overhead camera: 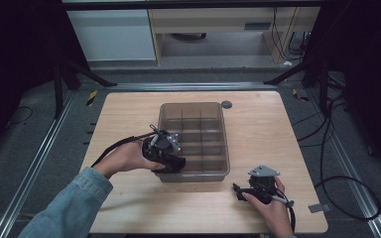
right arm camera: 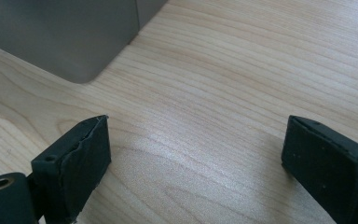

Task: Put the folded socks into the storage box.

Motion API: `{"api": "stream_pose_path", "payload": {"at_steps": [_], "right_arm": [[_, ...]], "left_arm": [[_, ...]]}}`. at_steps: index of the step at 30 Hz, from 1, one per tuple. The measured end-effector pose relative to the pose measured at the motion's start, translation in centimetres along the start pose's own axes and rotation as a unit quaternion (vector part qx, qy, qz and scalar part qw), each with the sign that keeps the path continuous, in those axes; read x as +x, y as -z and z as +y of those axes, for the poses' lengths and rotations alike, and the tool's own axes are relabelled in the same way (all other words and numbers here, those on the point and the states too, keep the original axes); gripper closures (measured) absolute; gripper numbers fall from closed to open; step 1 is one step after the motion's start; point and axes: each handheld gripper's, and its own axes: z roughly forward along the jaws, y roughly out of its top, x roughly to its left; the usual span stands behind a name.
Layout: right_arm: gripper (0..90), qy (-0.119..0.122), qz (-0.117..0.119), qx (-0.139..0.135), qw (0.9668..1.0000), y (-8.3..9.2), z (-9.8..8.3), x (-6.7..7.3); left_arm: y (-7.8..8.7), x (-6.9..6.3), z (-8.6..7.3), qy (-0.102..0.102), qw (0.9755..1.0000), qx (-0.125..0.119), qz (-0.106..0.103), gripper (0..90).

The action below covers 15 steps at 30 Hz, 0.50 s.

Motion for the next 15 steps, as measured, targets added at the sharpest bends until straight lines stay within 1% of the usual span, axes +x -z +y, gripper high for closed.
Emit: {"api": "stream_pose_path", "payload": {"at_steps": [5, 9, 10, 11, 12, 13, 14, 15], "right_arm": [[8.2, 0.0, 0.0, 0.0, 1.0, 0.0, 0.0, 0.0], [8.2, 0.0, 0.0, 0.0, 1.0, 0.0, 0.0, 0.0], [8.2, 0.0, 0.0, 0.0, 1.0, 0.0, 0.0, 0.0], [8.2, 0.0, 0.0, 0.0, 1.0, 0.0, 0.0, 0.0], [8.2, 0.0, 0.0, 0.0, 1.0, 0.0, 0.0, 0.0], [8.2, 0.0, 0.0, 0.0, 1.0, 0.0, 0.0, 0.0], [8.2, 0.0, 0.0, 0.0, 1.0, 0.0, 0.0, 0.0], [8.2, 0.0, 0.0, 0.001, 1.0, 0.0, 0.0, 0.0]], "left_arm": [[-0.3, 0.3, 0.0, 0.005, 1.0, -0.005, -0.003, 67.0], [-0.4, 0.2, -0.1, 0.009, 0.9999, -0.011, -0.001, 62.3], [-0.1, 0.3, -0.2, 0.011, 0.9998, -0.018, 0.003, 59.8], [-0.1, 0.3, -0.2, 0.011, 0.9998, -0.018, 0.003, 56.8], [0.1, 0.3, -0.3, 0.015, 0.9996, -0.023, 0.007, 56.8], [0.2, 0.3, -0.4, 0.016, 0.9995, -0.025, 0.012, 50.7], [0.6, 0.3, -0.6, 0.018, 0.9992, -0.029, 0.019, 41.9], [0.9, 0.3, -0.7, 0.016, 0.9992, -0.033, 0.017, 41.3]]}}
